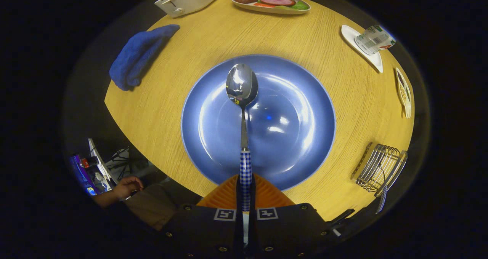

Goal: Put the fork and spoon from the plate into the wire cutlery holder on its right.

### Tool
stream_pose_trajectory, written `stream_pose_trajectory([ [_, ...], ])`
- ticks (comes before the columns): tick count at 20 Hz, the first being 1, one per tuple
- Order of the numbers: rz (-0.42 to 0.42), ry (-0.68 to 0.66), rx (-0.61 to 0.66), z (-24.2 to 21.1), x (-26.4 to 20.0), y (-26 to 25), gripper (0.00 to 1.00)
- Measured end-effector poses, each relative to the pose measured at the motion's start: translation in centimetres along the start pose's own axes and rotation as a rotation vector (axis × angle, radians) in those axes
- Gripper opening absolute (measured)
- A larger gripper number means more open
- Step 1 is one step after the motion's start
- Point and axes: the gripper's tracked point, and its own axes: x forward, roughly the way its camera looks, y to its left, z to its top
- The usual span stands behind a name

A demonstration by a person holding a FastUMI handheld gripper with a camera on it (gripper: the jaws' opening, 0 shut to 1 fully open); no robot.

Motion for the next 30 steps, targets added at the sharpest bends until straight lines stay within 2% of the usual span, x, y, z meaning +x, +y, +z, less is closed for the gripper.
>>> stream_pose_trajectory([
  [10, -0.010, 0.058, -0.033, -3.6, -3.5, -3.0, 0.05],
  [14, 0.027, 0.060, 0.019, -5.4, -6.0, -4.6, 0.05],
  [18, 0.016, 0.063, 0.059, -7.4, -8.2, -7.8, 0.05],
  [25, 0.036, 0.044, 0.154, -9.1, -9.7, -10.3, 0.05],
  [30, 0.041, 0.039, 0.168, -9.5, -9.9, -10.8, 0.05],
])
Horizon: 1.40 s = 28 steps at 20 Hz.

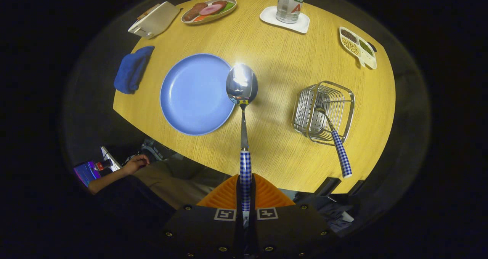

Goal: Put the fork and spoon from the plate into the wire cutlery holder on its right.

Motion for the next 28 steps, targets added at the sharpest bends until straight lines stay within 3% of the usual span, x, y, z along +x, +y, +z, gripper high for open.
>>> stream_pose_trajectory([
  [7, -0.004, 0.022, 0.017, -0.9, -1.0, -1.8, 0.05],
  [17, -0.007, 0.069, 0.167, -2.3, -2.3, -7.1, 0.05],
  [28, 0.025, 0.255, 0.271, -2.4, -1.3, -9.4, 0.05],
])
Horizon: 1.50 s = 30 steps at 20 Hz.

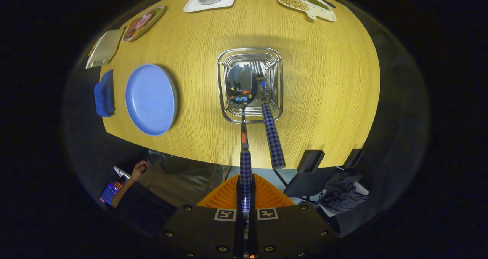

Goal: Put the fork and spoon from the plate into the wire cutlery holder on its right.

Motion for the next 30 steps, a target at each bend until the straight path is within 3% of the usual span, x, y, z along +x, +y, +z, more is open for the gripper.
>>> stream_pose_trajectory([
  [9, -0.067, 0.237, -0.043, 0.6, -0.3, -0.2, 0.05],
  [16, -0.133, 0.330, -0.077, 1.9, -0.7, -0.7, 0.05],
  [26, -0.175, 0.282, -0.121, 4.4, -1.6, -1.2, 0.13],
  [28, -0.161, 0.249, -0.127, 4.2, -1.9, -1.3, 0.28],
  [30, -0.143, 0.188, -0.130, 4.2, -3.1, -1.1, 0.28],
])
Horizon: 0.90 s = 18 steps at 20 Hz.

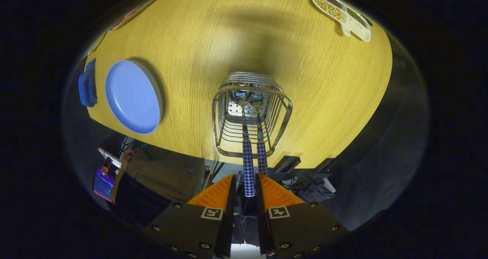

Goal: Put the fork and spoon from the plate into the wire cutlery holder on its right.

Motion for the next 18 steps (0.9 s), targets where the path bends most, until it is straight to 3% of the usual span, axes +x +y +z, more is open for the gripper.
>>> stream_pose_trajectory([
  [3, 0.032, -0.129, 0.021, -0.2, -2.3, 0.6, 0.28],
  [7, 0.007, -0.363, 0.018, -0.5, -5.5, 1.1, 0.28],
  [12, -0.034, -0.888, 0.120, 0.1, -10.6, 3.5, 0.29],
  [14, 0.003, -1.107, 0.158, 0.4, -12.6, 5.9, 0.29],
  [18, -0.033, -1.342, 0.181, -0.9, -14.8, 8.7, 0.29],
])
